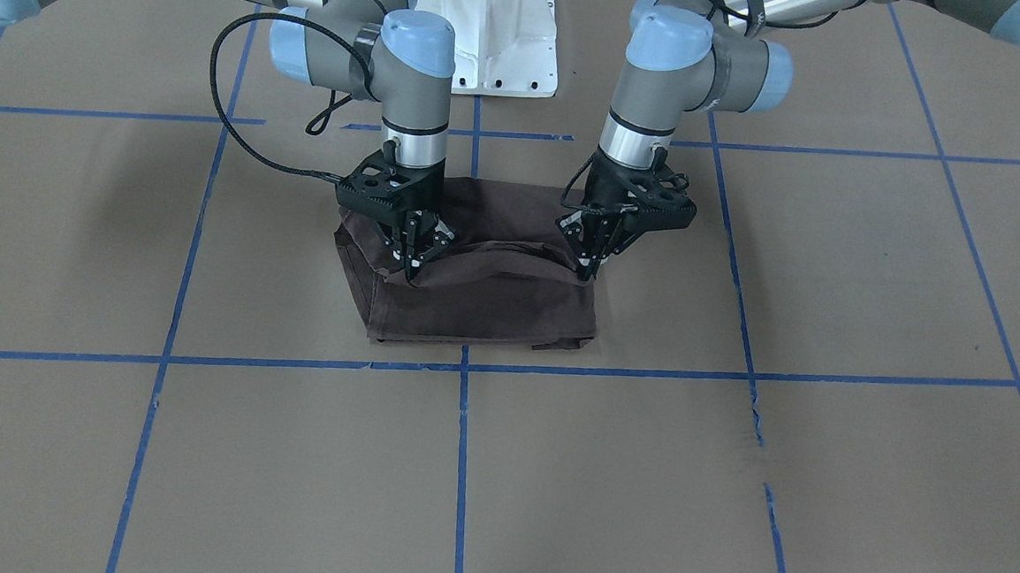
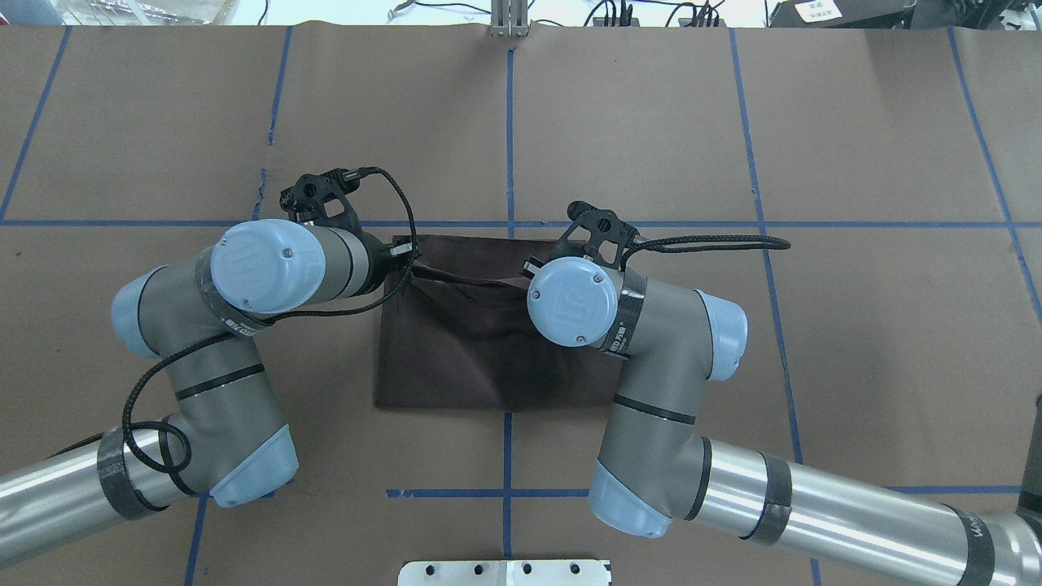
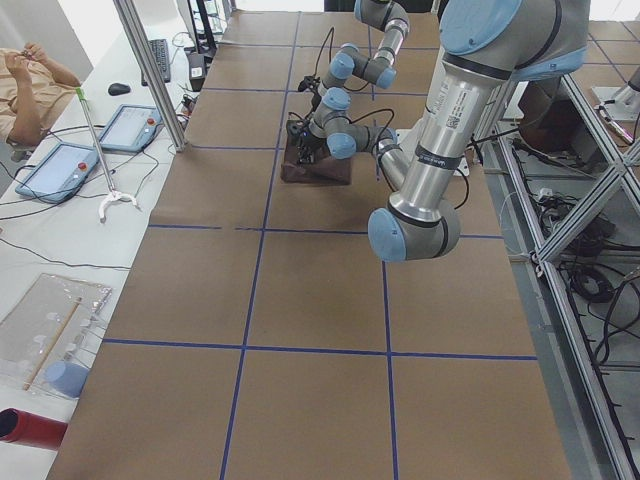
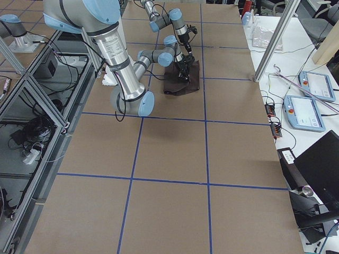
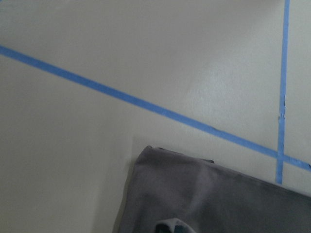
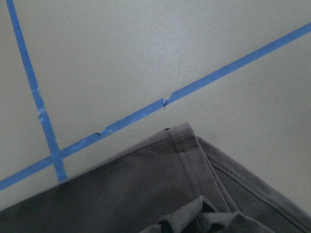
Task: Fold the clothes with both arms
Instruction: 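Lay the folded edge down and open both grippers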
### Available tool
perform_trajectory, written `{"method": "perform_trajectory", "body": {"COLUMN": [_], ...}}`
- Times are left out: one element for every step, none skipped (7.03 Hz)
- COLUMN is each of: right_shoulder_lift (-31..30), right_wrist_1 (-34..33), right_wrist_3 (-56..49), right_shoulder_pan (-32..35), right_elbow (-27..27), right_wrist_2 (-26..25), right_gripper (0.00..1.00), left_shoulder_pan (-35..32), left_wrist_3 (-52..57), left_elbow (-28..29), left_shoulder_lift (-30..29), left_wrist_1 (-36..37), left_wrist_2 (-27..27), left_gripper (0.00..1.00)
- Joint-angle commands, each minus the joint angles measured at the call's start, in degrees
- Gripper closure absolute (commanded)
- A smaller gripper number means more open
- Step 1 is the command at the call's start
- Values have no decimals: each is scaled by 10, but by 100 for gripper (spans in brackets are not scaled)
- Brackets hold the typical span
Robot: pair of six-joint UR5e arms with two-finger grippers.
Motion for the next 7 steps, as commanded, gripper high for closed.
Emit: {"method": "perform_trajectory", "body": {"right_shoulder_lift": [0, 0, -3, -7, -9, -12, -8], "right_wrist_1": [0, -3, -5, -5, -6, -5, -1], "right_wrist_3": [-12, -25, -46, -68, -70, -92, -129], "right_shoulder_pan": [14, 20, 30, 37, 37, 36, 34], "right_elbow": [7, 7, 7, 6, 3, -7, -16], "right_wrist_2": [30, 31, 38, 43, 42, 38, 37], "right_gripper": [100, 100, 100, 100, 100, 20, 0], "left_shoulder_pan": [-25, -27, -27, -27, -27, -27, -29], "left_wrist_3": [29, 29, 29, 29, 29, 36, 101], "left_elbow": [17, 49, 84, 110, 114, 115, 113], "left_shoulder_lift": [-10, -25, -32, -35, -35, -36, -37], "left_wrist_1": [-4, -6, -36, -63, -67, -67, -67], "left_wrist_2": [-15, -14, -14, -14, -14, -16, -16], "left_gripper": [100, 100, 100, 100, 100, 62, 1]}}
